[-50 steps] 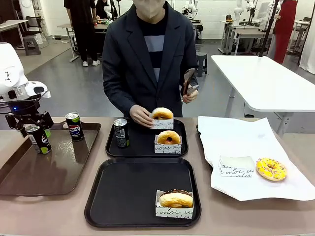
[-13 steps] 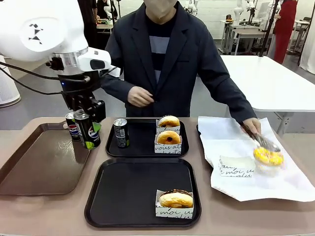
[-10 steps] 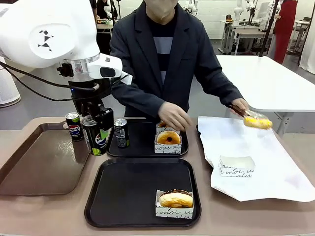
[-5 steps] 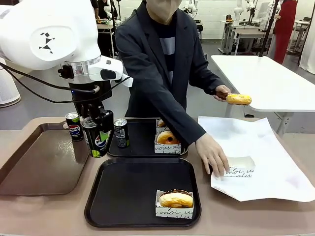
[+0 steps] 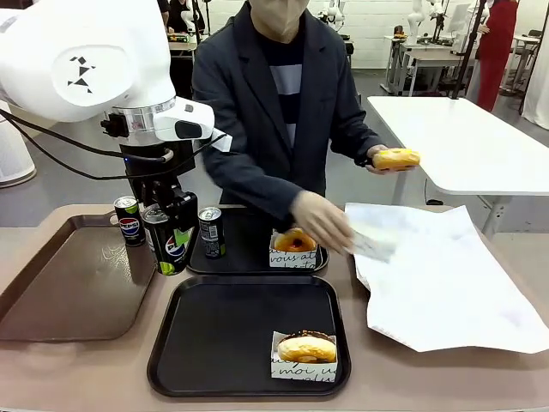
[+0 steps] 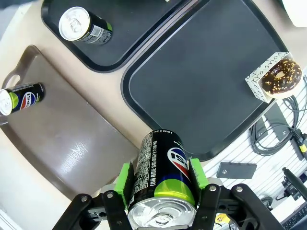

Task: Set up donuts and drinks on trays.
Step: Pick up one Pepsi coke from the Handle tray and place it on the Flat Tray without a Pepsi coke.

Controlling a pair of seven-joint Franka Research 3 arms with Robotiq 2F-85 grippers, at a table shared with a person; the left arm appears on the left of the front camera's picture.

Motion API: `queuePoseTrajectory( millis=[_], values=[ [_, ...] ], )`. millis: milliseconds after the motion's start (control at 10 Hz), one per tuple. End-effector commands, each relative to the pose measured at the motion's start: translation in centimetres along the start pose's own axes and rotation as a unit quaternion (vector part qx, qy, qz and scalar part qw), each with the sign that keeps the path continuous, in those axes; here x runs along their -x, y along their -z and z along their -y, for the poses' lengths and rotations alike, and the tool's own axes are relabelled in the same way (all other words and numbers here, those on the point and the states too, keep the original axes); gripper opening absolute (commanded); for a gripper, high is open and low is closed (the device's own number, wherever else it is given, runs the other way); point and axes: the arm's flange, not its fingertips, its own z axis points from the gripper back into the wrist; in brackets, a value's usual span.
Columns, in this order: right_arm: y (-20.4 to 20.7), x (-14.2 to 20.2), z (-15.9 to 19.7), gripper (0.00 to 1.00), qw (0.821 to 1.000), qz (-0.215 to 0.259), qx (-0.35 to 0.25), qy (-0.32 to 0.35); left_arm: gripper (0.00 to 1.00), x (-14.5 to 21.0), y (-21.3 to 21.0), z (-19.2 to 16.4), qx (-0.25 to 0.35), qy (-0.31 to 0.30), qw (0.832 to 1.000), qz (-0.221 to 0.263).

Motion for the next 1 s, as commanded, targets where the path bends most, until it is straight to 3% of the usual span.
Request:
queuePoseTrajectory(
  millis=[0, 500, 900],
  values=[
    [0.1, 0.0, 0.1, 1.00, 1.000, 0.005, -0.010, -0.006, 0.58, 0.0, 0.0, 0.0, 0.000, 0.000, 1.000, 0.000],
    [0.1, 0.0, 0.1, 1.00, 1.000, 0.005, -0.010, -0.006, 0.58, -4.2, 1.5, -0.9, 0.056, -0.018, 0.998, 0.024],
    [0.1, 0.0, 0.1, 1.00, 1.000, 0.005, -0.010, -0.006, 0.58, -7.7, 5.3, -0.4, 0.077, -0.019, 0.996, -0.038]
  ],
)
